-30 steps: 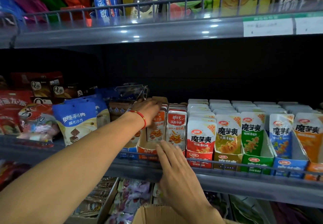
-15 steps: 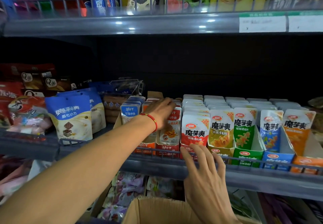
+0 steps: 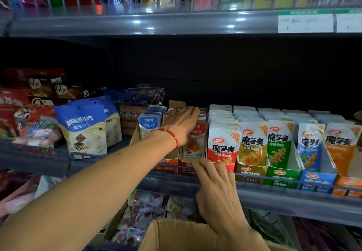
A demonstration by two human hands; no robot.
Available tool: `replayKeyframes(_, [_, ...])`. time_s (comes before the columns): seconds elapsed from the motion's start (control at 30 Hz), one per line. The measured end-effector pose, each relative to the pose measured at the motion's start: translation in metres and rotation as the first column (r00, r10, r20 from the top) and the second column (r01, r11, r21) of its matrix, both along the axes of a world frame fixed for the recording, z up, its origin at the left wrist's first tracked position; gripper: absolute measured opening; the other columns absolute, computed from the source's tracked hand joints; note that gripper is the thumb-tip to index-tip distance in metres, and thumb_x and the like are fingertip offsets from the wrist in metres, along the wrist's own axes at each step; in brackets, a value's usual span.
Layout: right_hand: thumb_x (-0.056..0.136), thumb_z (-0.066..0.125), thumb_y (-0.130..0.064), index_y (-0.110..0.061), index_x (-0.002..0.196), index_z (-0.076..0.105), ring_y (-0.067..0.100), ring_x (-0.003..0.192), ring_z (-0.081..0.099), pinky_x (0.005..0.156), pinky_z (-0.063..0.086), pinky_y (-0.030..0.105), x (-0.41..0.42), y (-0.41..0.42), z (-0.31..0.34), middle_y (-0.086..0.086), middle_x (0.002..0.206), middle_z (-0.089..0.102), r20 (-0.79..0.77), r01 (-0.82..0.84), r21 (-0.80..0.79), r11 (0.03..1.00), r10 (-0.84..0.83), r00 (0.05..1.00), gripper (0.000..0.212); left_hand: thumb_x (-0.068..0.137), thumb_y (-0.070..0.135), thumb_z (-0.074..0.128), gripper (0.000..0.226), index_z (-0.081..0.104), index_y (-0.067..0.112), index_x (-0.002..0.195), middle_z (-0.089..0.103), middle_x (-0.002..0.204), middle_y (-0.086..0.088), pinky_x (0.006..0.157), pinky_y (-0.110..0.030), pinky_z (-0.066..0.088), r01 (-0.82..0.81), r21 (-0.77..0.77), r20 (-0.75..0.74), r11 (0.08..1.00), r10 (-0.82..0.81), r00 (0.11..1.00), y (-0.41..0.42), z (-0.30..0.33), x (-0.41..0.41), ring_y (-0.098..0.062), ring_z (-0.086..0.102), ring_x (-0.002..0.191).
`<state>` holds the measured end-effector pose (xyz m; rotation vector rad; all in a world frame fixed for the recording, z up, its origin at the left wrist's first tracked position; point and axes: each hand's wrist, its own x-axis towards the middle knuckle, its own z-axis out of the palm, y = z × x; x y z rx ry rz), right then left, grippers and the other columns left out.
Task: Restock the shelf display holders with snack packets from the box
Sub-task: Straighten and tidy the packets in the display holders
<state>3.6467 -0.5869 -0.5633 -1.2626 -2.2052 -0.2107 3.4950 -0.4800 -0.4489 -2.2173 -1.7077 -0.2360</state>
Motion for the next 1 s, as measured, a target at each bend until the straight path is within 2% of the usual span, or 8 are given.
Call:
replayKeyframes(0.07, [0.059, 0.080, -0.005, -0.026, 0.136, 0.050, 0.017, 0.102, 0.049, 0.081, 0.051, 0.034, 0.001, 0.004, 0.002, -0.009, 0.128, 0.055, -0.015, -0.025, 0.018, 1.000, 0.025, 1.000, 0.085, 0.073, 0.037, 0.089, 0.092, 0.035, 0.015, 0.144, 0.049, 0.145, -0.008, 0.120, -0.045, 0.026, 0.002, -0.001, -0.007, 1.000, -0.002, 1.000, 0.001, 0.001, 0.001, -0.028, 0.044, 0.137])
replayKeyframes(0.17, [0.060, 0.083, -0.010, -0.027, 0.131, 0.057, 0.018, 0.100, 0.048, 0.083, 0.043, 0.036, 0.006, 0.008, 0.006, -0.010, 0.125, 0.058, 0.052, -0.024, 0.087, 0.996, 0.020, 0.998, 0.078, 0.076, 0.036, 0.086, 0.090, 0.033, 0.014, 0.145, 0.048, 0.148, -0.009, 0.120, -0.044, 0.026, 0.016, -0.007, -0.013, 1.000, -0.017, 1.000, 0.003, 0.003, 0.002, -0.029, 0.044, 0.139])
replayKeyframes(0.27, [0.059, 0.083, -0.012, -0.027, 0.128, 0.061, 0.024, 0.111, 0.048, 0.091, 0.032, 0.042, 0.007, 0.010, 0.005, -0.009, 0.127, 0.059, 0.085, -0.007, 0.152, 0.988, -0.006, 0.996, 0.074, 0.080, 0.032, 0.084, 0.086, 0.032, 0.014, 0.146, 0.051, 0.146, -0.010, 0.117, -0.043, 0.031, 0.005, -0.011, 0.008, 1.000, -0.005, 1.000, 0.006, 0.004, 0.003, -0.030, 0.046, 0.137])
replayKeyframes(0.37, [0.061, 0.082, -0.014, -0.027, 0.128, 0.063, 0.025, 0.119, 0.047, 0.096, 0.032, 0.045, 0.005, 0.009, 0.000, -0.008, 0.129, 0.060, 0.069, 0.014, 0.160, 0.987, -0.025, 0.997, 0.071, 0.083, 0.028, 0.081, 0.084, 0.030, 0.012, 0.148, 0.051, 0.146, -0.012, 0.115, -0.042, 0.033, -0.013, -0.026, 0.020, 1.000, 0.014, 1.000, 0.010, 0.001, 0.006, -0.031, 0.046, 0.138])
replayKeyframes(0.57, [0.062, 0.083, -0.016, -0.027, 0.126, 0.064, 0.025, 0.121, 0.048, 0.097, 0.034, 0.049, 0.002, 0.008, -0.003, -0.008, 0.127, 0.060, 0.031, 0.036, 0.136, 0.990, -0.040, 0.999, 0.068, 0.082, 0.025, 0.083, 0.094, 0.028, 0.014, 0.157, 0.040, 0.158, -0.010, 0.121, -0.043, 0.026, 0.003, -0.070, 0.032, 0.998, 0.000, 0.999, 0.015, -0.003, 0.006, -0.031, 0.037, 0.146])
replayKeyframes(0.73, [0.063, 0.083, -0.018, -0.028, 0.127, 0.063, 0.024, 0.122, 0.047, 0.098, 0.033, 0.049, 0.002, 0.008, -0.004, -0.008, 0.128, 0.059, 0.033, 0.041, 0.125, 0.991, -0.045, 0.998, 0.068, 0.076, 0.018, 0.087, 0.088, 0.039, 0.016, 0.150, 0.041, 0.142, -0.008, 0.098, -0.039, 0.053, 0.008, -0.082, 0.064, 0.997, -0.003, 0.998, 0.018, -0.005, 0.005, -0.028, 0.055, 0.121])
replayKeyframes(0.87, [0.061, 0.083, -0.018, -0.028, 0.128, 0.063, 0.024, 0.122, 0.046, 0.098, 0.031, 0.047, 0.002, 0.007, -0.005, -0.007, 0.128, 0.059, 0.031, 0.041, 0.125, 0.991, -0.045, 0.999, 0.070, 0.076, 0.020, 0.087, 0.083, 0.042, 0.015, 0.145, 0.040, 0.136, -0.007, 0.088, -0.038, 0.056, 0.032, -0.072, 0.068, 0.997, -0.027, 0.997, 0.014, -0.004, 0.004, -0.025, 0.056, 0.106])
replayKeyframes(1.0, [0.060, 0.084, -0.019, -0.028, 0.127, 0.063, 0.023, 0.122, 0.046, 0.098, 0.031, 0.047, 0.001, 0.008, -0.006, -0.007, 0.127, 0.061, 0.029, 0.043, 0.121, 0.992, -0.047, 0.998, 0.070, 0.076, 0.018, 0.086, 0.086, 0.038, 0.014, 0.147, 0.041, 0.133, -0.007, 0.082, -0.031, 0.052, 0.074, -0.031, 0.024, 0.997, -0.073, 0.997, 0.012, -0.004, 0.002, -0.021, 0.054, 0.103])
